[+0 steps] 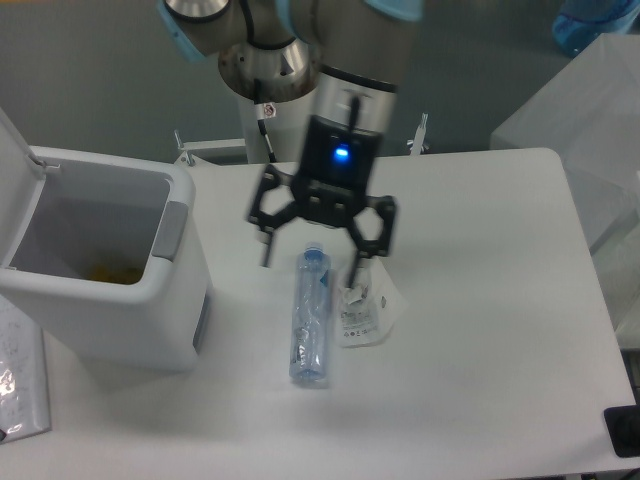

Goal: Open the trash can
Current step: 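Withdraw the gripper from the bin back over the water bottle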

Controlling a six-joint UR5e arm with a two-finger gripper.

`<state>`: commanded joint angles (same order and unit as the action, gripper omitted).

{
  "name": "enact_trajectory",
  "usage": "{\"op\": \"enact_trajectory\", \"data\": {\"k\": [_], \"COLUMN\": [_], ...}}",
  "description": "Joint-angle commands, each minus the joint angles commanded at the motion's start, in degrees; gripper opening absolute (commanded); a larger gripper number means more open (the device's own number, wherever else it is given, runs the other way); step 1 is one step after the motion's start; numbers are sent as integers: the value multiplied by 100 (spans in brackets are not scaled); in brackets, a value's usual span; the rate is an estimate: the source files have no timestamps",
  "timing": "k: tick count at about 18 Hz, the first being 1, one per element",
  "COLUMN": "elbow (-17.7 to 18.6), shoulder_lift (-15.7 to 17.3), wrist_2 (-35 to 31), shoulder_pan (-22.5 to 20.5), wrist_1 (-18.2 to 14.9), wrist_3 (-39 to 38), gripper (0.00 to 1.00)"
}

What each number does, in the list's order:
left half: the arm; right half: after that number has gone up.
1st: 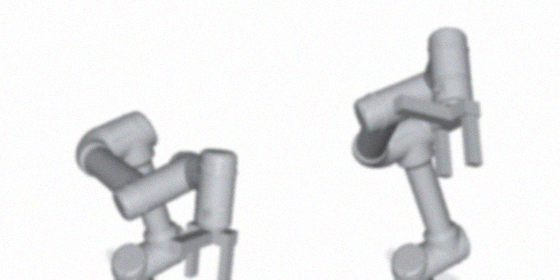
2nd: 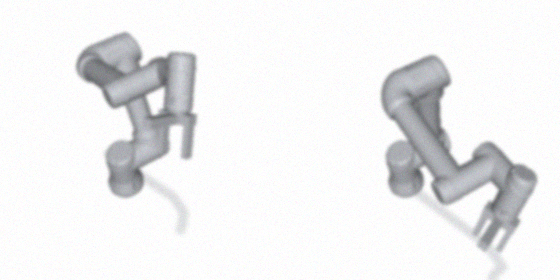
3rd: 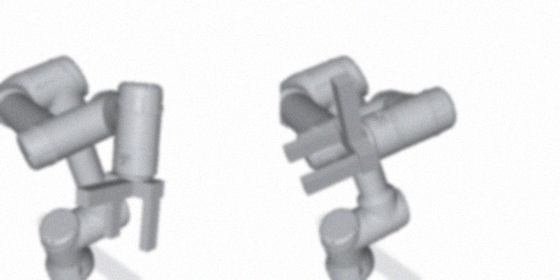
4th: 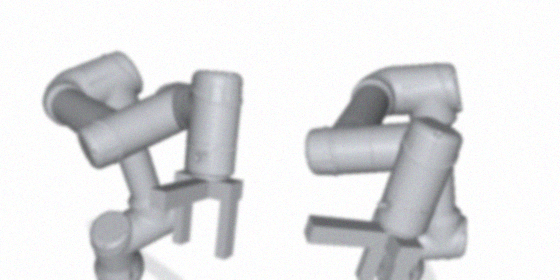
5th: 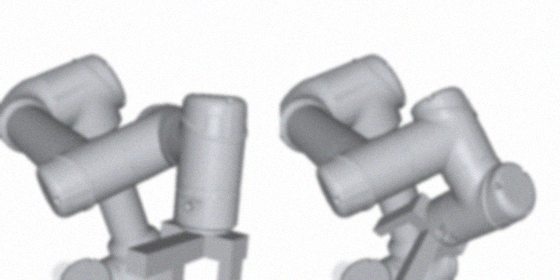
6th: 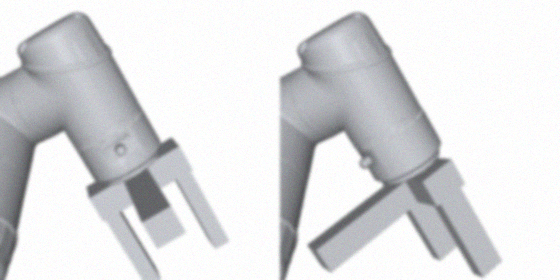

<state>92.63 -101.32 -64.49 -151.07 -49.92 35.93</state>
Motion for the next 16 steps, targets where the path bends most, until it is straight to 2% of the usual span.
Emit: {"op": "enact_trajectory", "data": {"k": [3, 6, 8, 11, 12, 16], "elbow": [308, 229, 212, 238, 264, 370], "shoulder_lift": [-256, -362, -397, -537, -581, -731], "wrist_2": [-827, -890, -995, -1845, -1918, -2181], "shoulder_pan": [-475, -599, -590, -520, -485, -388], "wrist_1": [70, 141, 141, 53, 53, 44], "wrist_3": [886, 1259, 1547, 2958, 3199, 3421], "gripper": [100, 100, 100, 100, 100, 100]}}
